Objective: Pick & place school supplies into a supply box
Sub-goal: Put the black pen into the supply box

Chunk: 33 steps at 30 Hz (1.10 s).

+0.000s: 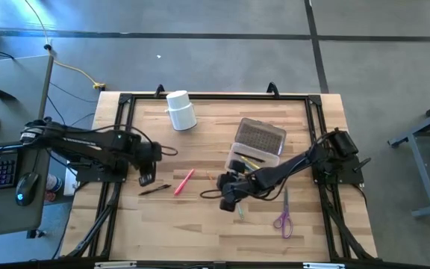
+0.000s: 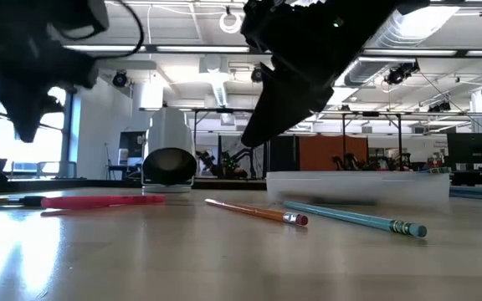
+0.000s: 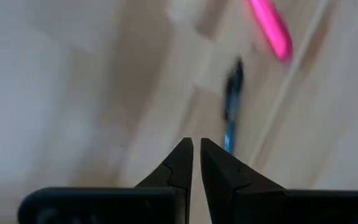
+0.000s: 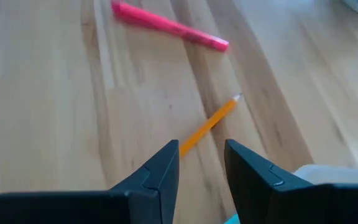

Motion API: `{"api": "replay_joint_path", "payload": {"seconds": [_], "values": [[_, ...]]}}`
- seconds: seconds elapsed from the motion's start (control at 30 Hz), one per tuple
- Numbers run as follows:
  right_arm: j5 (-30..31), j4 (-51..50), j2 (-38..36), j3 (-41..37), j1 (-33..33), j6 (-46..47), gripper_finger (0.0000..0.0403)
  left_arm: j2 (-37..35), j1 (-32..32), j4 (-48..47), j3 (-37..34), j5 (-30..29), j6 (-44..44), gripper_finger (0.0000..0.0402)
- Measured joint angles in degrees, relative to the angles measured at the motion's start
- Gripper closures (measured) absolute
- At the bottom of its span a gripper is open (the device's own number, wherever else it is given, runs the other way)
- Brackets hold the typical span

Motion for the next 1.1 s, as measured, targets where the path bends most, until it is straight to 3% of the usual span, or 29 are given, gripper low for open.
{"api": "replay_joint_path", "payload": {"seconds": [0.2, 0.47, 0.8, 1.1], "values": [[1.7, 0.2, 0.0, 0.0, -0.2, -1.2, 0.0290, 0.0, 0.0, 9.1, -9.3, 10.2, -1.2, 0.0337], [2.1, 0.1, 0.0, 0.0, -0.2, -2.5, 0.0290, 0.0, -7.9, 20.5, -11.7, 11.4, -1.8, 0.0337], [1.8, 0.1, 0.0, 0.0, -0.2, -3.3, 0.0290, 0.0, -25.3, 14.0, -11.7, -3.1, -18.6, 0.0337], [1.9, 0.1, 0.0, 0.0, -0.2, -3.5, 0.0290, 0.0, -32.5, 16.8, -11.7, -10.1, -22.4, 0.0337]]}}
